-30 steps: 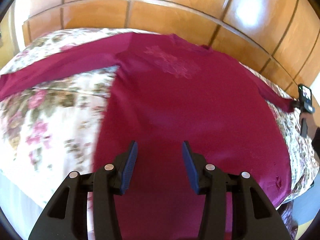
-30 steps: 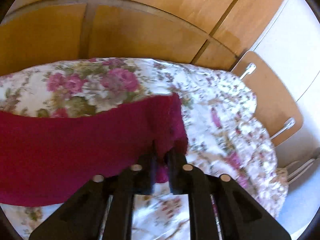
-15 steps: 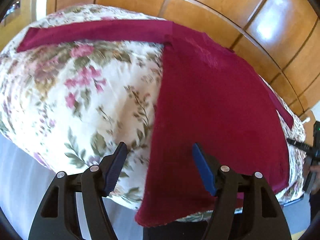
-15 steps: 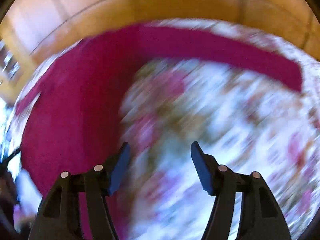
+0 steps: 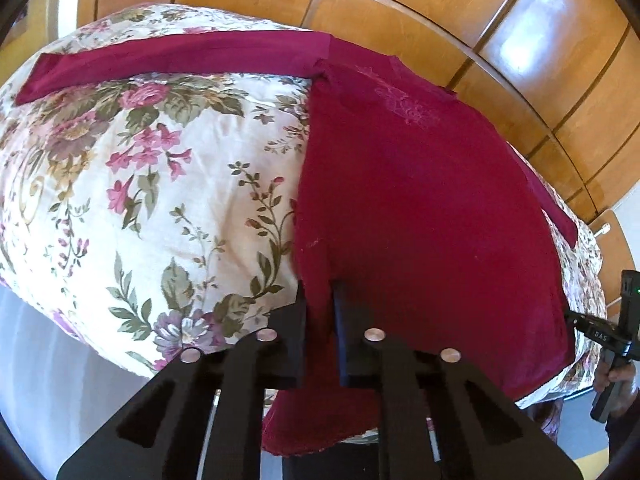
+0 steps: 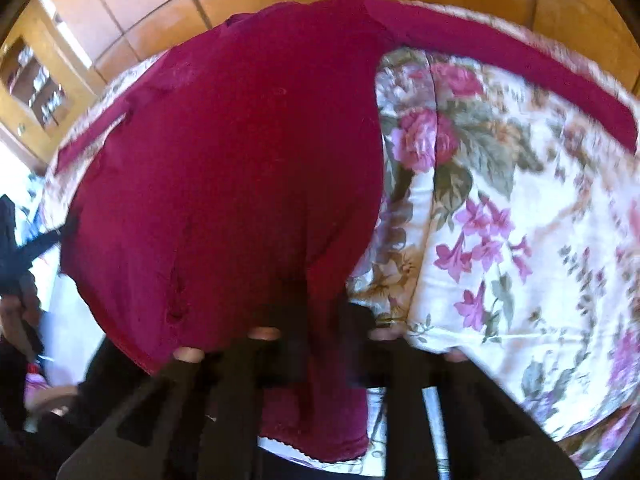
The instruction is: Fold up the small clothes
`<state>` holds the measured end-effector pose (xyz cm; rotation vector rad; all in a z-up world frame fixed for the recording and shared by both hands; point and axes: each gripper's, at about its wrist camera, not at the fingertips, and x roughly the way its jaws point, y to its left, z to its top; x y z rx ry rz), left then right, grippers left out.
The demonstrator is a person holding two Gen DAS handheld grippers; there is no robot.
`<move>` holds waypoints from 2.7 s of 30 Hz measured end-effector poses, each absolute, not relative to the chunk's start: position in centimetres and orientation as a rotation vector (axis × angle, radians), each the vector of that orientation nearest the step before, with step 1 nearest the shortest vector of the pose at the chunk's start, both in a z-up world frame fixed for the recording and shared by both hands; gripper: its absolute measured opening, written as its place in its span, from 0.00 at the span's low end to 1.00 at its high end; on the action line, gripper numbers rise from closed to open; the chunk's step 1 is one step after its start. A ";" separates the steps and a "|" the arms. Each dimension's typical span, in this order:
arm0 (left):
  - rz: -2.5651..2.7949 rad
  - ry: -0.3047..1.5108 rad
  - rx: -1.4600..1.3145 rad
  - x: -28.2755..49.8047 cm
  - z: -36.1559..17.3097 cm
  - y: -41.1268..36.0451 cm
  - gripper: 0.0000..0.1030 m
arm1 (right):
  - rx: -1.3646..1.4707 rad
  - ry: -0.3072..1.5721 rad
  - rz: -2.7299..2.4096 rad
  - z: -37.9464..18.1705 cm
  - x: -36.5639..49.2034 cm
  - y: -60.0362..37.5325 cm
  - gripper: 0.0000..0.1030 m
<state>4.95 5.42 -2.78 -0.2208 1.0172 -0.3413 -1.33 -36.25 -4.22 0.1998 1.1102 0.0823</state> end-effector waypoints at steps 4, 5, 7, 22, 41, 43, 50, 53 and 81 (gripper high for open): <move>-0.369 1.026 -0.255 4.4 -1.8 6.4 0.08 | 0.163 1.037 0.104 -1.1 -3.2 -36.3 0.07; -0.375 1.035 -0.271 4.1 -1.7 6.8 0.07 | 0.167 1.043 0.107 -1.2 -3.6 -36.3 0.07; -0.367 1.061 -0.271 3.6 -2.1 7.1 0.07 | 0.168 1.094 0.112 -2.7 -3.8 -35.9 0.07; -0.276 0.922 -0.162 4.2 1.3 4.3 0.44 | 0.483 1.040 -0.007 -3.7 -1.9 -45.2 0.42; -0.470 0.972 0.014 8.9 -1.3 -8.7 0.44 | 1.133 0.668 -0.605 -8.6 6.8 -73.6 0.31; -0.468 0.975 0.015 9.1 -1.3 -8.7 0.44 | 1.069 0.699 -0.656 -8.2 7.1 -74.0 0.07; -0.474 0.987 -0.032 9.5 -1.8 -7.9 0.44 | 0.896 0.753 -0.767 -7.1 5.2 -72.6 0.05; -0.483 0.987 -0.038 9.7 -1.6 -7.8 0.44 | 0.816 0.774 -0.820 -6.0 5.5 -71.1 0.05; -0.468 0.901 -0.400 18.2 1.5 -1.8 0.55 | 0.449 0.726 0.297 5.4 24.5 -31.1 0.57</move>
